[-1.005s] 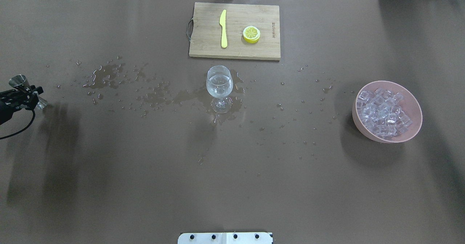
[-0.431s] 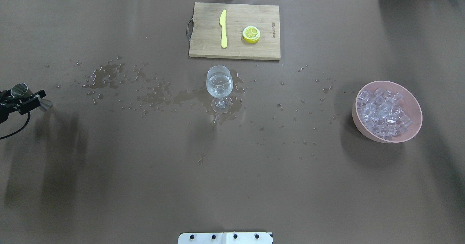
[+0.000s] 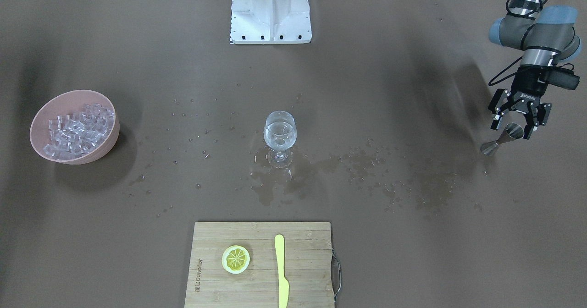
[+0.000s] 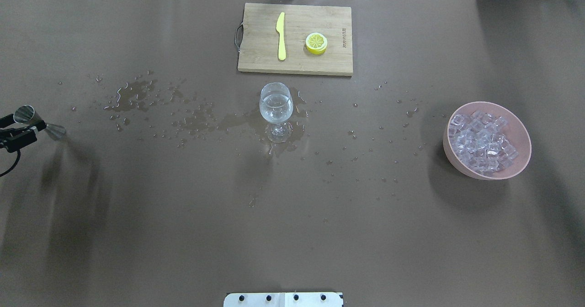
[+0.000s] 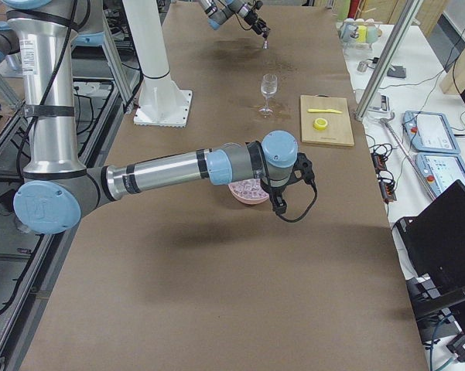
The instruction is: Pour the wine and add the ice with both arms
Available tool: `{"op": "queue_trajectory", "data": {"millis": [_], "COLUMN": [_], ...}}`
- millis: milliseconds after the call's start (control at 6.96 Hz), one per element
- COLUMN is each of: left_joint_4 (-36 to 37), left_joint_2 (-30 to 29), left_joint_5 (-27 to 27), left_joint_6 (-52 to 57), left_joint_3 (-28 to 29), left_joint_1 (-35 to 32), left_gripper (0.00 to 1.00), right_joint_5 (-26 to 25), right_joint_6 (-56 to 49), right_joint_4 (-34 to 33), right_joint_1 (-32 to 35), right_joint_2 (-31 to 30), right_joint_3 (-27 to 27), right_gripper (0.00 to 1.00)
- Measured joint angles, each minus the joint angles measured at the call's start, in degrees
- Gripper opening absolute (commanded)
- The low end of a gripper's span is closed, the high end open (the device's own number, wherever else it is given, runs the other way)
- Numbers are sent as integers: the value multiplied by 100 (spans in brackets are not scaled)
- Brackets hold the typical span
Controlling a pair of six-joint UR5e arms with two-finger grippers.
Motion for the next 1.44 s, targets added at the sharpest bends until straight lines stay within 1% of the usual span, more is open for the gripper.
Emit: {"op": "queue_trajectory", "data": {"millis": [144,287,574,718,862,1005,1149,1292,1436], "left_joint_4": [161,643,2798,3656,4359,5174,6003,6573,6849], "left_joint_2": [138,177,-28,-201,-312,-374,-438,-484,-483], "left_joint_5": [-412,-1053,-2937,-3700,-4330,-4769,-4999,-5080,-5108], "left_joint_6": [-3,-2,52,111,316,874,1798,2612,3031], "left_joint_3": [-209,-509,-1505,-1777,-1872,-1914,-1949,-1969,-1974], "left_joint_1": [-229,-680,-2118,-2682,-3123,-3387,-3562,-3709,-3801], "left_gripper": [99,99,99,99,99,99,99,99,99], "right_joint_5": [-2,-2,24,85,131,152,175,231,324], "right_joint_6": [0,2,8,23,50,63,68,164,523], "right_joint_4": [143,205,233,239,266,382,678,1145,1605], "right_joint_1": [0,0,0,0,0,0,0,-10,-52], "right_joint_2": [-29,-42,-51,-55,-53,-56,-68,-89,-132], "right_joint_3": [-30,-50,-80,-62,-37,-52,-117,-186,-194], "right_gripper": [100,100,100,100,100,100,100,100,100]}}
